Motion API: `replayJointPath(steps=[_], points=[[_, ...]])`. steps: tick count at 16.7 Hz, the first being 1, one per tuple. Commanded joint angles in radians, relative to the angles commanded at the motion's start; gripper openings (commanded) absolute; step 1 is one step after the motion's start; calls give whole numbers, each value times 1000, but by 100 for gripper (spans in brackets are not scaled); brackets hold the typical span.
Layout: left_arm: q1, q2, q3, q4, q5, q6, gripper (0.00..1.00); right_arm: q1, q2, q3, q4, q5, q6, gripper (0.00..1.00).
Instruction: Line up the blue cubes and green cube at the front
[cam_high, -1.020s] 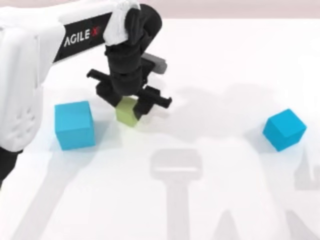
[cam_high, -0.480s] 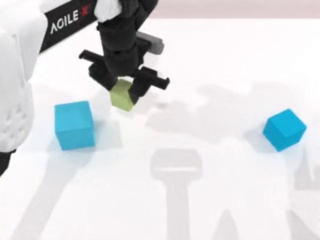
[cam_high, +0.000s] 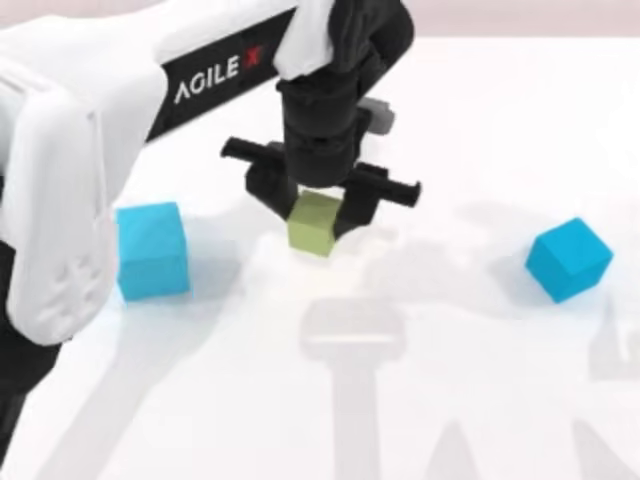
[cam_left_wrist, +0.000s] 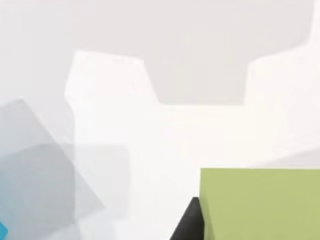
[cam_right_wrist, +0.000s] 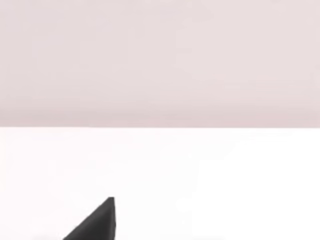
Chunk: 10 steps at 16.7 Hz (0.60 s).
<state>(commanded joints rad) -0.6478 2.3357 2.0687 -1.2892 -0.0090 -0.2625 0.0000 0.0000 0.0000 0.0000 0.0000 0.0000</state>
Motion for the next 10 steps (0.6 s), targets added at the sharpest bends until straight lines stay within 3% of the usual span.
replayJointPath(steps=[6, 10], points=[[-249, -37, -47, -23, -10, -520, 0, 0, 0, 0, 0, 0, 0, 100], [-373, -77, -75, -20, -16, -734, 0, 0, 0, 0, 0, 0, 0, 100]])
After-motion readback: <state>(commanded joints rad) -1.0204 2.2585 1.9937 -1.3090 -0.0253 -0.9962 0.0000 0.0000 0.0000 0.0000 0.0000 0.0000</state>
